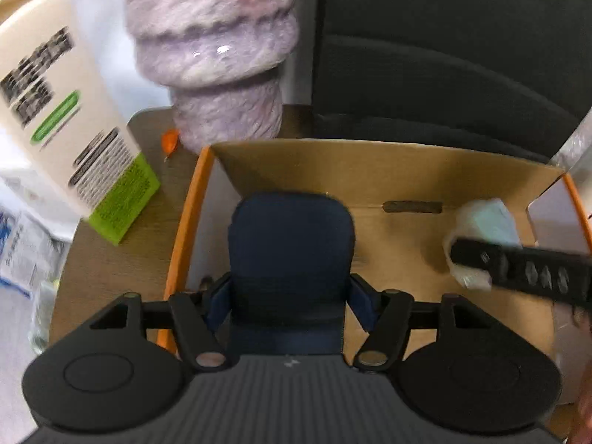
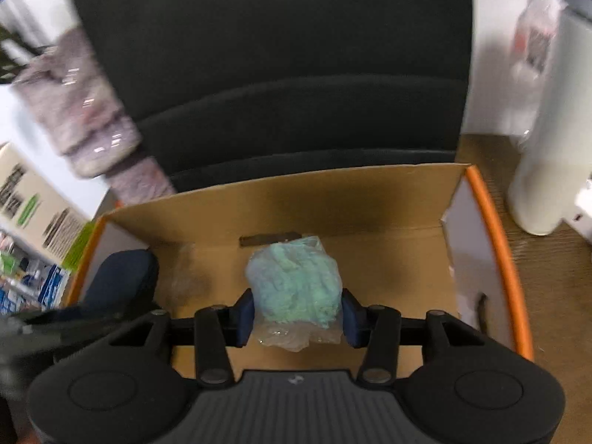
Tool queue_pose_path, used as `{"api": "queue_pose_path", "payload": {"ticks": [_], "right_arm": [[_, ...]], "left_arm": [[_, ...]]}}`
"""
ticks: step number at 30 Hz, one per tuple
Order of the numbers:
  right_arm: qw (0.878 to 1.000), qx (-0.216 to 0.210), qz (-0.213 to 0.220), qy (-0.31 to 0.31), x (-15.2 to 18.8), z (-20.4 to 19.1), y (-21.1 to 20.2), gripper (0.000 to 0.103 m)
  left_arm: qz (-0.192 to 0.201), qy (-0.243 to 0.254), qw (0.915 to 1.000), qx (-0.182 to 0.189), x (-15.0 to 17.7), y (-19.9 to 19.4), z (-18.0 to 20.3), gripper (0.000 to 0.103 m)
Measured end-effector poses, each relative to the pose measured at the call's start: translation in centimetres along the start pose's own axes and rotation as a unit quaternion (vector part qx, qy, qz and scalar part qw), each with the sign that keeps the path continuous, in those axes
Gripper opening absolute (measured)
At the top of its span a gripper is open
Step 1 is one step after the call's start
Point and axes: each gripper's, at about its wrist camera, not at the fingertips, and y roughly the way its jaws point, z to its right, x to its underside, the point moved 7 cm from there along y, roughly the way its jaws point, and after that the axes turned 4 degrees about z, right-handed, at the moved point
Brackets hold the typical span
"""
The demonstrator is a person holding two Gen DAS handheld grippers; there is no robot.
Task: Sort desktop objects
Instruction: 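Carry the navy pouch and iridescent bag into the cardboard box and release both, then move both tools back over the table toward the remaining items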
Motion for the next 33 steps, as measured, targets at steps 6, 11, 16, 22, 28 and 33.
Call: {"api": "queue_pose_path", "payload": {"ticks": [6, 11, 16, 22, 28, 33], "right_arm": [[0.999, -0.042, -0.02, 0.018, -1.2, -1.6, 2.8, 0.058], [1.0, -0.02, 0.004, -0.009, -1.5, -1.6, 0.3, 0.073], [0.999, 0.03, 0.026, -0.035, -0.8, 0.3, -4.8, 0.073], [0.995, 0.057, 0.063, -0.046, 2.3, 3.2, -11.5, 0.082], [0.987, 0.06, 0.133, -0.07, 8.8, 4.0, -18.1, 0.087], [0.985, 0.025, 0.153, -0.08, 16.1, 4.4, -21.0, 0.089]], "left_arm": [[0.047, -0.012, 0.9986, 0.023, -1.6, -3.0, -0.8, 0.083], [0.075, -0.014, 0.9967, 0.027, -2.2, -7.1, -1.6, 0.09], [0.066, -0.017, 0.9974, 0.023, -0.3, -9.4, -2.1, 0.095], [0.073, -0.019, 0.9969, 0.019, 3.7, -13.1, -2.1, 0.098], [0.132, -0.034, 0.99, 0.034, 9.4, -18.4, -1.9, 0.102], [0.177, -0.055, 0.9786, 0.089, 15.8, -22.9, -2.4, 0.103]]}}
